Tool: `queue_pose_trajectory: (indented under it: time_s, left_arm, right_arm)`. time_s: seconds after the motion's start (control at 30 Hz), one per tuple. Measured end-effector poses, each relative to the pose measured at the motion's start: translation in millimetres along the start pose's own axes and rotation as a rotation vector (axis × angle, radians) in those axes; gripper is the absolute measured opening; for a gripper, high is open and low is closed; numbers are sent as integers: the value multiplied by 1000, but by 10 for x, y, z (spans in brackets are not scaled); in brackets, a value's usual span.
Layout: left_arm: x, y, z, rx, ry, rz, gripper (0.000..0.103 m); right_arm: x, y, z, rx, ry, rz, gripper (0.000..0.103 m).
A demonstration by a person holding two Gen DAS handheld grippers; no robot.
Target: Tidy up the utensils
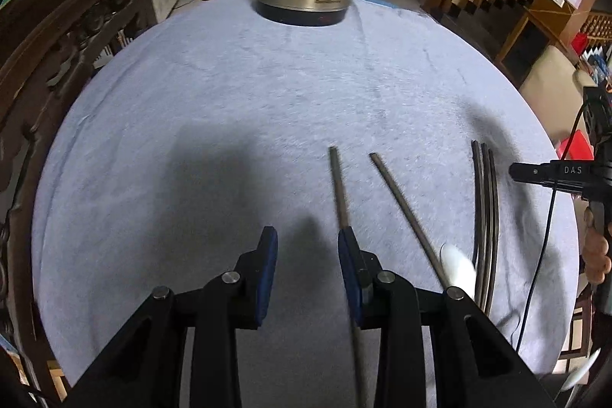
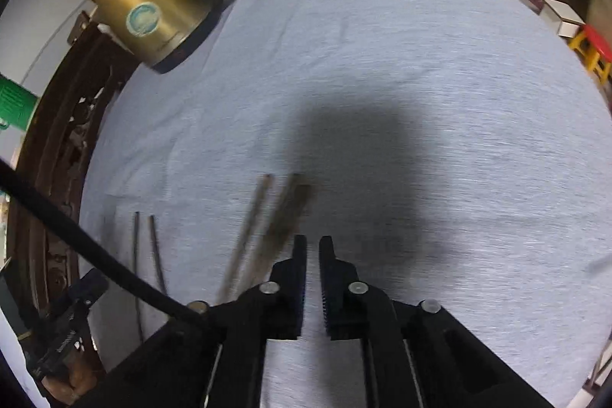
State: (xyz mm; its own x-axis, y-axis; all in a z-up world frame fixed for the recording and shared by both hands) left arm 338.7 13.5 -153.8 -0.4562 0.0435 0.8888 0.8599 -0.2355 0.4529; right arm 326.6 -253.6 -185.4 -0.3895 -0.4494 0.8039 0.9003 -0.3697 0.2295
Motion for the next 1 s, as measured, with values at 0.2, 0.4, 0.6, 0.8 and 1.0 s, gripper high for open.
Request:
queue_pose_trajectory:
  time_s: [0.2,0.4,0.6,0.8,1.0]
  left_arm:
    - [-228,200,-124,2,19,26,33]
    - [-431,267,-191,2,26,43,34]
    - [-470,290,-255,-24,62,26,34]
    - [-485,299,-212,-44,104,3,8]
    - [-451,277,-68,-8,84,-6,5]
  right_arm:
    - [-167,113,24,-14,-82,-28,11]
    - [-251,201,175,78,-201,-4,10]
    - [-470,301,363,88,-199,36,17]
    - [-453,181,457,103,-189,17,14]
    - [-194,168,185,-10,-97,-52,8]
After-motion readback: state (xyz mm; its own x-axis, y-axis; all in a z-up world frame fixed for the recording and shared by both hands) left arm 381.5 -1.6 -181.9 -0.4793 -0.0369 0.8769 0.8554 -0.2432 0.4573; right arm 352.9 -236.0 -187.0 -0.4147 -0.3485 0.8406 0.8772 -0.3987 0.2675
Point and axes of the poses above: each gripper's, at about its wrist camera, not at the fingertips, and x roughly against the way its jaws point, z to its left, y to its top, the point moved 6 cm from there along -x, roughly the way its jaws point, and after that the axes turned 13 degrees about y, right-handed, at the moved point
